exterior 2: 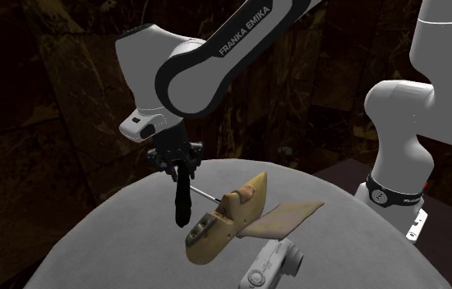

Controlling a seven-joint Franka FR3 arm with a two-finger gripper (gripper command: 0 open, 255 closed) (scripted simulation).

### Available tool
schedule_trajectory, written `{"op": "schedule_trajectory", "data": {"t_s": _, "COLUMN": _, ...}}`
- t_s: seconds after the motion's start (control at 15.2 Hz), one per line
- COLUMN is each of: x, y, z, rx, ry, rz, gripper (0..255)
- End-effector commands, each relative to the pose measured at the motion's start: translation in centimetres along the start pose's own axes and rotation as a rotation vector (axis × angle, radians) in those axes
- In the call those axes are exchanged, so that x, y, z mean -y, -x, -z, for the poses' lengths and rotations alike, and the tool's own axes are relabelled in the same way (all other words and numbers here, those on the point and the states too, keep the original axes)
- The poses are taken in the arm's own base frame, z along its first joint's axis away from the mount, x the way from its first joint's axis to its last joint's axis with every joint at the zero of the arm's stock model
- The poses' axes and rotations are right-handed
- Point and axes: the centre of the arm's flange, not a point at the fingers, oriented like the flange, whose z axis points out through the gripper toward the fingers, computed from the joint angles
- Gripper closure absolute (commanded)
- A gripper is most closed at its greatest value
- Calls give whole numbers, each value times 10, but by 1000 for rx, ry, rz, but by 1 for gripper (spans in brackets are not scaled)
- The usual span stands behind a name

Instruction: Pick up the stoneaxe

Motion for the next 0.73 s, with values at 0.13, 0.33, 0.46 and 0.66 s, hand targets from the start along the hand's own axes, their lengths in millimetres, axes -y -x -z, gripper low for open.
{"op": "schedule_trajectory", "data": {"t_s": 0.13, "x": 0, "y": 1, "z": 0, "rx": 0, "ry": 0, "rz": 0, "gripper": 255}}
{"op": "schedule_trajectory", "data": {"t_s": 0.33, "x": 2, "y": 3, "z": 15, "rx": 0, "ry": 0, "rz": 0, "gripper": 255}}
{"op": "schedule_trajectory", "data": {"t_s": 0.46, "x": 3, "y": 4, "z": 26, "rx": 0, "ry": 0, "rz": 0, "gripper": 255}}
{"op": "schedule_trajectory", "data": {"t_s": 0.66, "x": 5, "y": 7, "z": 41, "rx": 0, "ry": 0, "rz": 0, "gripper": 255}}
